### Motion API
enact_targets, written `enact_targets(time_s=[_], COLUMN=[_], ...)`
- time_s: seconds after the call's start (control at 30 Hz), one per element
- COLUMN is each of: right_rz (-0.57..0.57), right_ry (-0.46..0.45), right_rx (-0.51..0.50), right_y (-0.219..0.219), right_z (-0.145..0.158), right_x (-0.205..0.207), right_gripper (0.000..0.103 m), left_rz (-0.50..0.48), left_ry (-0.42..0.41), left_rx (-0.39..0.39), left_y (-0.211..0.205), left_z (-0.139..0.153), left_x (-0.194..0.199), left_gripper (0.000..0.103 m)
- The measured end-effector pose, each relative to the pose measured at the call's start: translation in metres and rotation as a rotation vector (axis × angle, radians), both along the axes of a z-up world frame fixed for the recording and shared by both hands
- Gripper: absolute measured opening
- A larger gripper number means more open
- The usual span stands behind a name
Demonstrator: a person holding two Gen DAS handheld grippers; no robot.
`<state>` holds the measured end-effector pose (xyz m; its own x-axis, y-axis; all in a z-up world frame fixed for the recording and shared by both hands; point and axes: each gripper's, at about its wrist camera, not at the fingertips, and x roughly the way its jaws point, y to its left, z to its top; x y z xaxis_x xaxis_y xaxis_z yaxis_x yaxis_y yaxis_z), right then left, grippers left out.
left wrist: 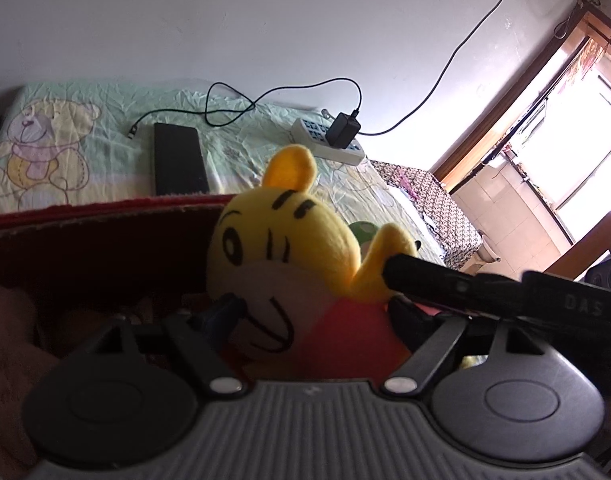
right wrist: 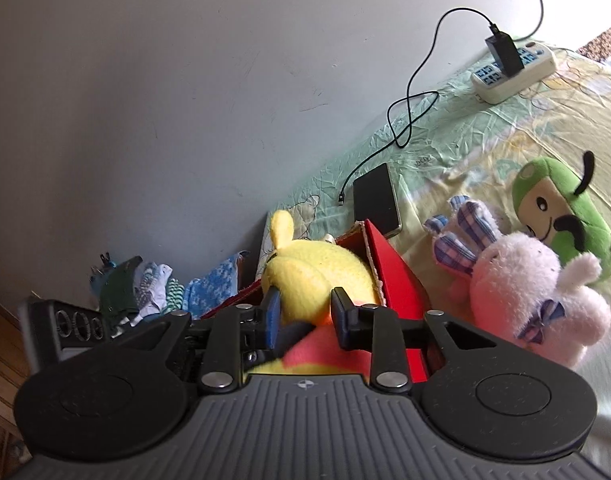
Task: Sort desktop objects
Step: 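Lift the yellow tiger plush with both grippers and carry it over the red box, then lower the yellow tiger plush into the red box with both grippers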
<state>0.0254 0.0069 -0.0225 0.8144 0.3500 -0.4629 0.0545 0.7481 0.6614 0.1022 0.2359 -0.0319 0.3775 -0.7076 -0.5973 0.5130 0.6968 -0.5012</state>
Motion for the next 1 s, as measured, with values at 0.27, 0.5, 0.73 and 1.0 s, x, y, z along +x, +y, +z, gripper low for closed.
enact_targets(time_s=[0.27,0.5,0.73,1.0], right_rz=[-0.059,-0.095,-0.08,-0.067], right_ry=[0.109,0.11,0.063,0.046], right_rx=[0.267,0.139,-0.03,-0.072], right_y=[-0.016,-0.014,-0.004,-0.005], right_z=[-0.034,-0.034,-0.026,-0.029], right_x=[0.0,-0.006,-0.013,-0.012], right_gripper=[0.027,0.017,0.01,0.001], left_rz=[0.002,-0.035,-0.057,-0.041], left_ry=[0.05,0.005,-0.034,-0.046], left_rx=[0.042,0.167,0.268,0.32], left_y=[-0.001,-0.026,-0.042,-0.048], left_z=[-0.009,-0.012,-0.017,-0.02], left_x=[0.018,0.009,0.003,0.001], left_gripper=[0.079,0.08,0.084,0.091])
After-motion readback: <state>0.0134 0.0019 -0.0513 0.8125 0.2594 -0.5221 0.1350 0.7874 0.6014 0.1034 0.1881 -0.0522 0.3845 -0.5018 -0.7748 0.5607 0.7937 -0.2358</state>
